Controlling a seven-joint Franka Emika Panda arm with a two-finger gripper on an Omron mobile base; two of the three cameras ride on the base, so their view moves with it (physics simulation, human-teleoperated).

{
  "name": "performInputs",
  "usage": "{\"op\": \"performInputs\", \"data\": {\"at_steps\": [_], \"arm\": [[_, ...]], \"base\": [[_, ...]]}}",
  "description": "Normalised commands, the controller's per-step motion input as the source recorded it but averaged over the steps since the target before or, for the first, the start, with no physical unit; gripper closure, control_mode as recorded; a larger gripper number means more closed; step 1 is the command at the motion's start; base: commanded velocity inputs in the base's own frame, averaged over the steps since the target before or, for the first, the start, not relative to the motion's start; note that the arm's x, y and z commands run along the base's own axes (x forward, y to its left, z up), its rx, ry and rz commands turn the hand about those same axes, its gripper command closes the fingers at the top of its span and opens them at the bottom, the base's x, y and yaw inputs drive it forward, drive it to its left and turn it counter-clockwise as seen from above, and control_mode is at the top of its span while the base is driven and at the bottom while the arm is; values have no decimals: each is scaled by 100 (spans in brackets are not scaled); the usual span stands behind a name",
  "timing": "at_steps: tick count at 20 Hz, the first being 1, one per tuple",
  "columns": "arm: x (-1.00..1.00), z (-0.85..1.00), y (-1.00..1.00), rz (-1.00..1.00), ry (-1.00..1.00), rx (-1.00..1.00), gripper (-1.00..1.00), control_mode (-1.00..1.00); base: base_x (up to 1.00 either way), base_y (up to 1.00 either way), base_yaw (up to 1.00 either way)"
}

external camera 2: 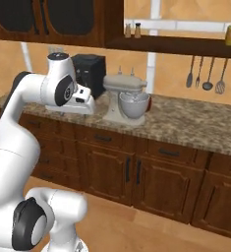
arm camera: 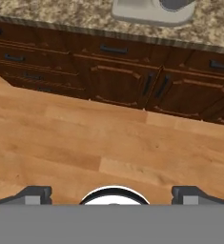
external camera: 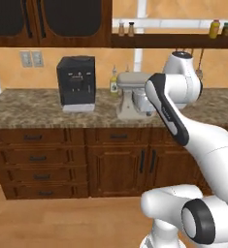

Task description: Navigate to the stand mixer.

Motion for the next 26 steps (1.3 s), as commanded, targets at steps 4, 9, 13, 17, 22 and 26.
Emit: {"op": "performInputs", "data": {"at_steps": [4,9,13,17,22,26], "arm": [[0,0,0,0,0,0,-100,100],[0,0,0,0,0,0,-100,100],[0,0,0,0,0,0,-100,100],[0,0,0,0,0,0,-100,100],[0,0,0,0,0,0,-100,100],[0,0,0,0,0,0,-100,100]], "base": [[100,44,-11],[100,17,-31],[100,25,-39],[100,20,-18],[93,-3,1],[72,-17,16]]}}
